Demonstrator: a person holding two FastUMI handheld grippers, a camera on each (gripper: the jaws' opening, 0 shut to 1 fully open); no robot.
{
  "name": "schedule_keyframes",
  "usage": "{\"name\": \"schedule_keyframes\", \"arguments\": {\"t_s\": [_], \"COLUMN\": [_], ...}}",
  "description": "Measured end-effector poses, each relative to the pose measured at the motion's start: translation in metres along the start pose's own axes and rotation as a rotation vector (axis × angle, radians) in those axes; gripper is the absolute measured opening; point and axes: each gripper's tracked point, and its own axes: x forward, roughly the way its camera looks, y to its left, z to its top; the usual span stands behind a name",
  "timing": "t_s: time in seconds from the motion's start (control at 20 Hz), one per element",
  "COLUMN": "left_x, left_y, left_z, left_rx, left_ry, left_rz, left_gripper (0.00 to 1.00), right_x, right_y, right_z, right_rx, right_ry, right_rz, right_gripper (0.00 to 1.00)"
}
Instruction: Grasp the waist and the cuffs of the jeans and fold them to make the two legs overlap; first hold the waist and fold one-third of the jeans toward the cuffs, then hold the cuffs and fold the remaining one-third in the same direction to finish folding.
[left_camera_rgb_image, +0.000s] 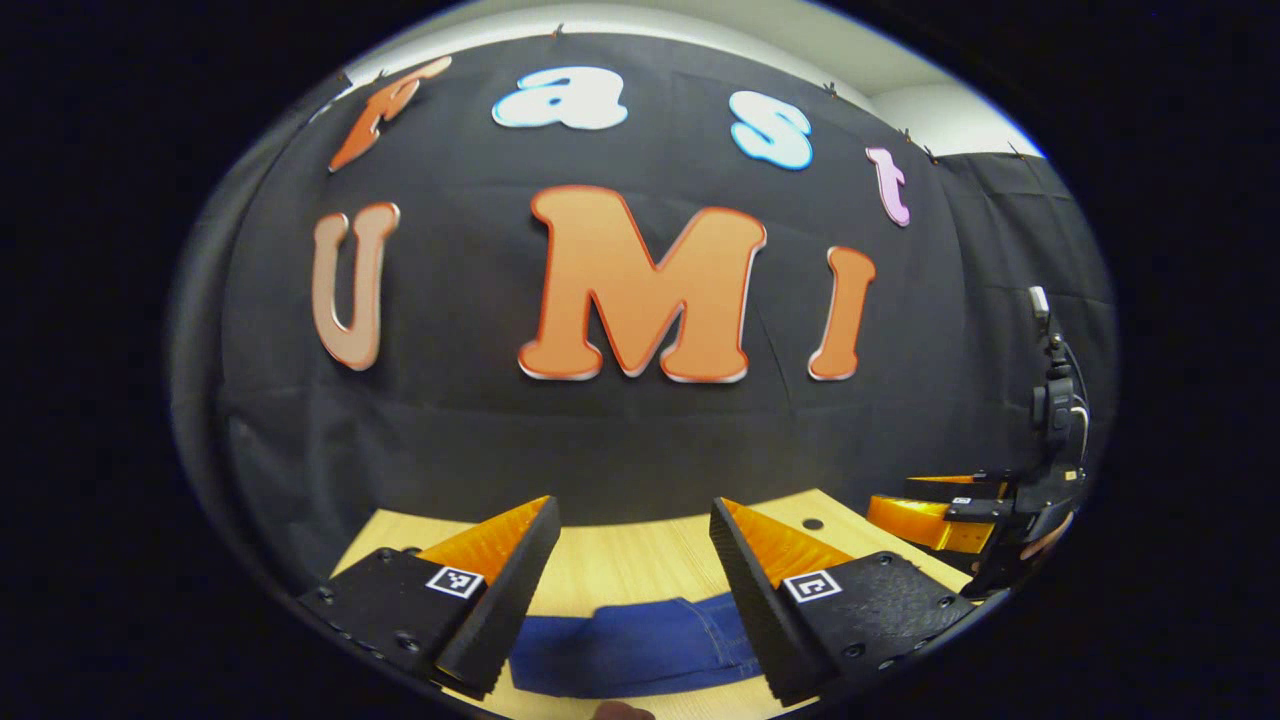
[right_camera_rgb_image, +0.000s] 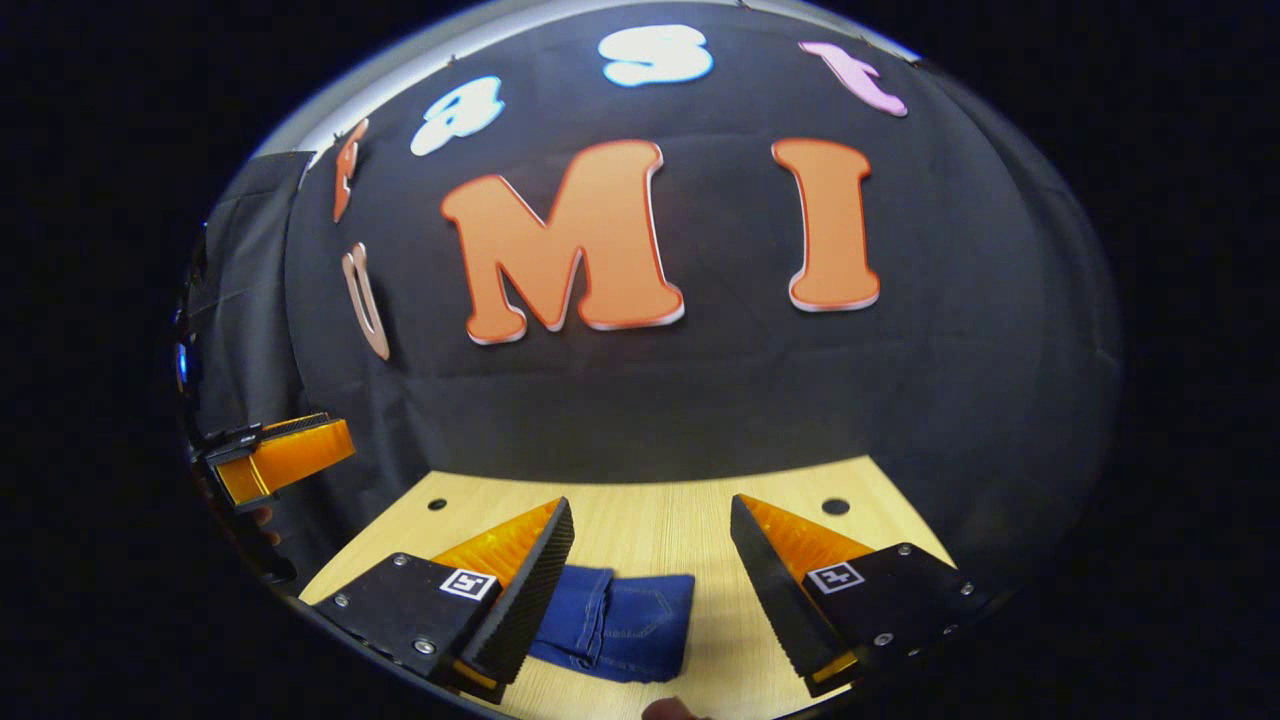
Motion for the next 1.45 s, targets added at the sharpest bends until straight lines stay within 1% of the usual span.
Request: {"name": "schedule_keyframes", "arguments": {"t_s": [0.05, 0.1, 0.15, 0.2, 0.25, 0.3, 0.35, 0.4, 0.45, 0.5, 0.55, 0.65, 0.7, 0.75, 0.8, 0.85, 0.9, 0.95, 1.0, 1.1, 1.2, 1.45], "left_x": [-0.007, -0.015, -0.021, -0.028, -0.039, -0.046, -0.052, -0.052, -0.056, -0.057, -0.060, -0.070, -0.070, -0.072, -0.071, -0.073, -0.078, -0.076, -0.078, -0.078, -0.079, -0.075], "left_y": [0.005, 0.010, 0.013, 0.013, 0.013, 0.015, 0.017, 0.016, 0.015, 0.018, 0.020, 0.026, 0.029, 0.029, 0.029, 0.029, 0.029, 0.030, 0.031, 0.036, 0.037, 0.039], "left_z": [0.011, 0.024, 0.035, 0.045, 0.054, 0.063, 0.067, 0.069, 0.069, 0.066, 0.065, 0.048, 0.038, 0.031, 0.025, 0.017, 0.012, 0.007, 0.001, -0.008, -0.011, -0.023], "left_rx": [0.014, 0.032, 0.040, 0.042, 0.032, 0.019, 0.011, 0.006, 0.007, 0.010, 0.024, 0.044, 0.048, 0.048, 0.049, 0.046, 0.048, 0.048, 0.056, 0.062, 0.046, 0.027], "left_ry": [-0.041, -0.082, -0.119, -0.156, -0.197, -0.237, -0.264, -0.282, -0.291, -0.298, -0.306, -0.297, -0.289, -0.281, -0.270, -0.261, -0.254, -0.247, -0.240, -0.225, -0.229, -0.208], "left_rz": [0.032, 0.054, 0.078, 0.078, 0.075, 0.070, 0.072, 0.081, 0.089, 0.107, 0.125, 0.166, 0.181, 0.186, 0.190, 0.198, 0.208, 0.217, 0.222, 0.240, 0.241, 0.239], "left_gripper": [0.95, 0.95, 0.95, 0.90, 0.99, 0.91, 0.99, 0.95, 0.94, 0.91, 0.91, 0.90, 0.91, 0.93, 0.97, 0.98, 0.98, 0.98, 0.97, 0.97, 0.97, 0.98], "right_x": [-0.004, -0.010, -0.015, -0.022, -0.028, -0.032, -0.038, -0.042, -0.047, -0.052, -0.054, -0.062, -0.064, -0.063, -0.062, -0.061, -0.061, -0.063, -0.064, -0.057, -0.053, -0.048], "right_y": [0.006, 0.011, 0.015, 0.019, 0.023, 0.029, 0.032, 0.036, 0.042, 0.049, 0.052, 0.056, 0.059, 0.063, 0.068, 0.071, 0.075, 0.077, 0.077, 0.080, 0.080, 0.078], "right_z": [0.018, 0.031, 0.044, 0.054, 0.063, 0.070, 0.077, 0.085, 0.089, 0.090, 0.091, 0.092, 0.089, 0.081, 0.071, 0.061, 0.054, 0.051, 0.044, 0.031, 0.022, 0.017], "right_rx": [-0.010, -0.022, -0.035, -0.047, -0.052, -0.055, -0.055, -0.055, -0.056, -0.065, -0.087, -0.141, -0.158, -0.164, -0.165, -0.164, -0.162, -0.158, -0.153, -0.147, -0.152, -0.152], "right_ry": [-0.055, -0.102, -0.136, -0.164, -0.188, -0.210, -0.238, -0.274, -0.307, -0.333, -0.363, -0.423, -0.435, -0.426, -0.403, -0.379, -0.366, -0.360, -0.350, -0.318, -0.294, -0.288], "right_rz": [0.007, 0.008, 0.006, 0.007, 0.009, 0.017, 0.017, 0.028, 0.036, 0.047, 0.046, 0.032, 0.028, 0.029, 0.041, 0.048, 0.055, 0.060, 0.059, 0.068, 0.069, 0.052], "right_gripper": [1.00, 1.00, 0.96, 1.00, 0.97, 0.96, 1.00, 1.00, 1.00, 0.89, 0.89, 0.88, 0.96, 0.88, 0.89, 0.89, 0.97, 1.00, 0.96, 0.96, 0.96, 0.96]}}
